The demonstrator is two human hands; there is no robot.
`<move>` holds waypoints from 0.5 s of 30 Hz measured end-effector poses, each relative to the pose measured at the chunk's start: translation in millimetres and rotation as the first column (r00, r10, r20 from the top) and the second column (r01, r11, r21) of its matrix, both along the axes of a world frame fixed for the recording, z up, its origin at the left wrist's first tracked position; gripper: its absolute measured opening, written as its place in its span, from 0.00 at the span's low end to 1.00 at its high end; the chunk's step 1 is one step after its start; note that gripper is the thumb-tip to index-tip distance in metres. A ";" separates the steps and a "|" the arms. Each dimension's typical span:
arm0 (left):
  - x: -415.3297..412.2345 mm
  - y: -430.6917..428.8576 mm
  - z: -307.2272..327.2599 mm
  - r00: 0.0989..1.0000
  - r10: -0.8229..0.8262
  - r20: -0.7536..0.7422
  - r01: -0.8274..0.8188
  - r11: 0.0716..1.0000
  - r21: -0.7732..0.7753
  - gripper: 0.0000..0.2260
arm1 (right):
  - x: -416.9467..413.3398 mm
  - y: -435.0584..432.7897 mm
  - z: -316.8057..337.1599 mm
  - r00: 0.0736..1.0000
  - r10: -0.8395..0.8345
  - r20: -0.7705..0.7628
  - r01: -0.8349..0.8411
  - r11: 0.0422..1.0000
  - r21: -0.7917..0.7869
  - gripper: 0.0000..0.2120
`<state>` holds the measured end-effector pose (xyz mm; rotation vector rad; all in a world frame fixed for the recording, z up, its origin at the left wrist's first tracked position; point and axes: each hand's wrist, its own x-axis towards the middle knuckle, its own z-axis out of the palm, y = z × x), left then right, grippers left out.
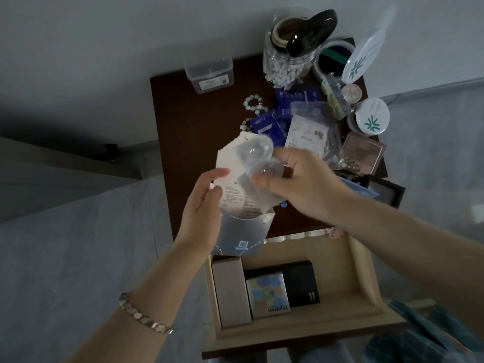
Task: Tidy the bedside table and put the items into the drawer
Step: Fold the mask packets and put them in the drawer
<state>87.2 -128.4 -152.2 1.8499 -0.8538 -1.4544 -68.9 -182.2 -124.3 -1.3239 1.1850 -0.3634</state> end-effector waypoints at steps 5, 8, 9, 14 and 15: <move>-7.8 -1.4 6.2 0.999 -0.030 -0.025 0.029 0.999 -0.027 0.12 | 5.0 20.9 -8.2 0.998 0.046 -0.034 -0.046 0.999 -0.004 0.05; -3.0 2.5 0.0 0.999 -0.054 -0.004 0.054 0.999 0.002 0.13 | 2.0 21.4 -2.4 0.998 -0.059 0.019 0.061 0.994 -0.095 0.06; -1.9 4.1 -1.9 0.998 -0.057 -0.004 0.057 0.998 0.007 0.14 | 1.6 19.5 -1.8 0.996 -0.087 0.029 0.090 0.989 -0.119 0.05; -4.6 2.6 4.3 0.996 0.038 -0.082 -0.041 0.999 -0.026 0.13 | 1.5 18.6 -5.6 0.992 0.109 -0.066 -0.113 0.992 -0.048 0.04; -4.2 2.9 4.7 0.998 0.028 -0.064 -0.031 0.999 -0.039 0.13 | 0.9 20.3 -5.9 0.980 0.174 -0.099 -0.179 0.983 -0.042 0.05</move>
